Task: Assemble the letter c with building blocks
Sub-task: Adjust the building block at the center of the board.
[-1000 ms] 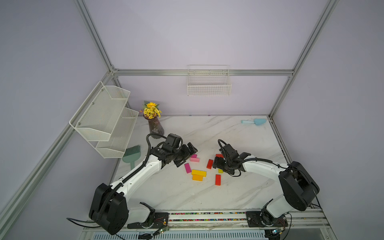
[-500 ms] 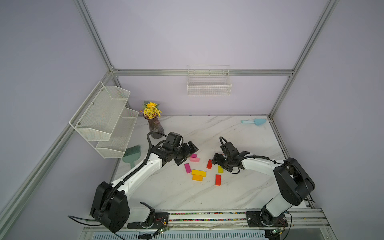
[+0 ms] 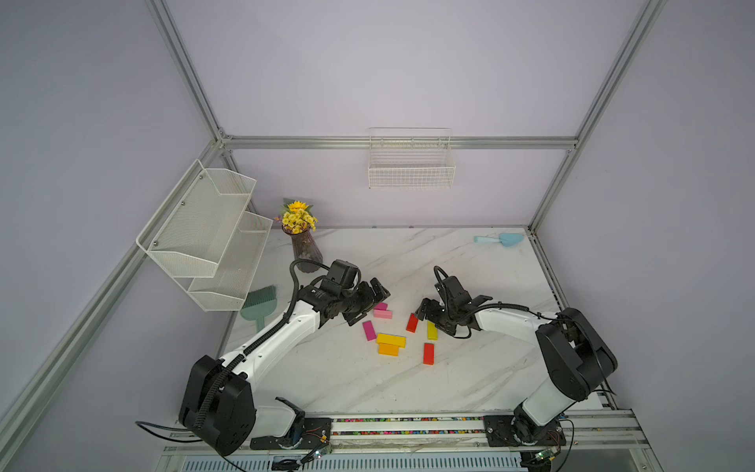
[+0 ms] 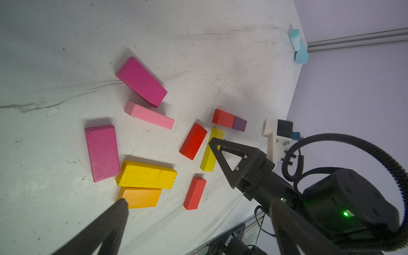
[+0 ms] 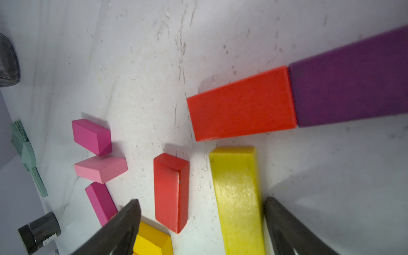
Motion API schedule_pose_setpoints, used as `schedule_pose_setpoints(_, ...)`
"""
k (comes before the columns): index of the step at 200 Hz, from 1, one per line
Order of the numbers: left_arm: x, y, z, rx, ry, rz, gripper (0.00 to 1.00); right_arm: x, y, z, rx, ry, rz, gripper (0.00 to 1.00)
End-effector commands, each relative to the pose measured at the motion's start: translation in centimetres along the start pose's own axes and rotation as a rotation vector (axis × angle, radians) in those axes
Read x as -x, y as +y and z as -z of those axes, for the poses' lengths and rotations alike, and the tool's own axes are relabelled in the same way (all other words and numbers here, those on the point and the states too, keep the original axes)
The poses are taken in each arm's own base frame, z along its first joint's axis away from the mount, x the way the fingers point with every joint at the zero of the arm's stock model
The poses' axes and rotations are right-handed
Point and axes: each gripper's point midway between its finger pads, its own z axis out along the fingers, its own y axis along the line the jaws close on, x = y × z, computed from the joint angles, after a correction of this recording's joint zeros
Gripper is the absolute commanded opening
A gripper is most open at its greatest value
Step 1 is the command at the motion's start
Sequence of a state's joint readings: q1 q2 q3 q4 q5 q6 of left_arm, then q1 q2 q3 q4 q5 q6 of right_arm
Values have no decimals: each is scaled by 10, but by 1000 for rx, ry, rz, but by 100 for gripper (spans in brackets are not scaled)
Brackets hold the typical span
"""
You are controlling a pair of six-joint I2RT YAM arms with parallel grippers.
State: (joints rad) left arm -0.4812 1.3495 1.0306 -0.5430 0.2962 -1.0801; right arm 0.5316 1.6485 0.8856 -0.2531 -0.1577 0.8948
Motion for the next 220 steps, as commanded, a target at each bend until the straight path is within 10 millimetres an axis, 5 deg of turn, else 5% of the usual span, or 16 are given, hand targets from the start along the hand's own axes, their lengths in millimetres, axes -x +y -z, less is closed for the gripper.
schedule_pose_setpoints(1,4,-17,6,-39,-12,-33,100,0,-6,-6,-19,14,-29,90)
schedule_pose_setpoints(124,5,-19,3,-39,-1,-39,100,8,-4,-8,-1,12,-47,89)
schedule_pose_setpoints(220,5,-28,3,-66,10,-52,100,-19,-18,35,56,-9,-150,88)
